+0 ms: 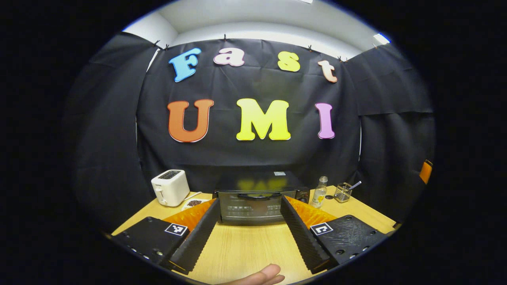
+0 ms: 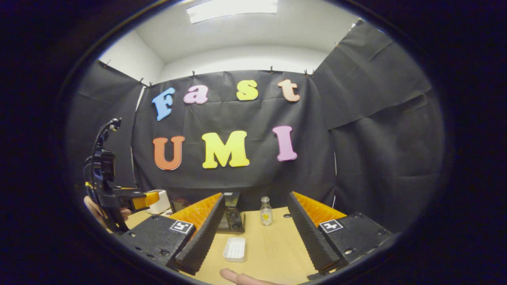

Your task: Open the electric oven with the left hand, put the food in, and close the electric oven.

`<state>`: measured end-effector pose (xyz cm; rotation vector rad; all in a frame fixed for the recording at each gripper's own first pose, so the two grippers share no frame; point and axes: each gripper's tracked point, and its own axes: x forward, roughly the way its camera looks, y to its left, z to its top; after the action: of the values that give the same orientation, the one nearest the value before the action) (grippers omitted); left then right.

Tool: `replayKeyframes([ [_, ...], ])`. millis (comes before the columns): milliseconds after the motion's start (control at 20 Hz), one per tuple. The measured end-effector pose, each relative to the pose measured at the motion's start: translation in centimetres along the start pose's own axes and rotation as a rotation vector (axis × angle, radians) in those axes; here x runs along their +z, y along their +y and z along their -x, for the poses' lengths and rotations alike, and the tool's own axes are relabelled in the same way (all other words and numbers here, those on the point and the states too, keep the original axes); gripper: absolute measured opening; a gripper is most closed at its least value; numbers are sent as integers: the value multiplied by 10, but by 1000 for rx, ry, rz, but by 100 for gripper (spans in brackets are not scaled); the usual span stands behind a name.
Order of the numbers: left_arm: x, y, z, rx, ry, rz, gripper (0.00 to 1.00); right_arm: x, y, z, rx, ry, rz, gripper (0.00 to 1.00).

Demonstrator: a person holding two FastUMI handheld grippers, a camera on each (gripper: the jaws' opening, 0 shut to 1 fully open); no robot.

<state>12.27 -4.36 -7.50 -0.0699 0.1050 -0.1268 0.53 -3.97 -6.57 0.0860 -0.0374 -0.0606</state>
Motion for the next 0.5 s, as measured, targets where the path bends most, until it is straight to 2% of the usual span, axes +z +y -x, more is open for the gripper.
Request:
replayKeyframes([
  [50,11,1,14,6,-19,-16,96,3,2,3,2,-3,3,100],
  [100,18,-1,28,4,-30,-25,97,5,5,6,6,-5,8,96],
  [150,24,-4,43,2,-41,-31,97,8,8,10,12,-8,10,96],
  [200,29,-5,55,2,-50,-36,97,12,11,15,17,-15,12,100],
  [400,43,-6,97,30,-89,-51,96,27,23,32,30,-47,44,100],
  [500,43,-12,116,21,-102,-38,96,29,31,40,52,-51,53,96],
])
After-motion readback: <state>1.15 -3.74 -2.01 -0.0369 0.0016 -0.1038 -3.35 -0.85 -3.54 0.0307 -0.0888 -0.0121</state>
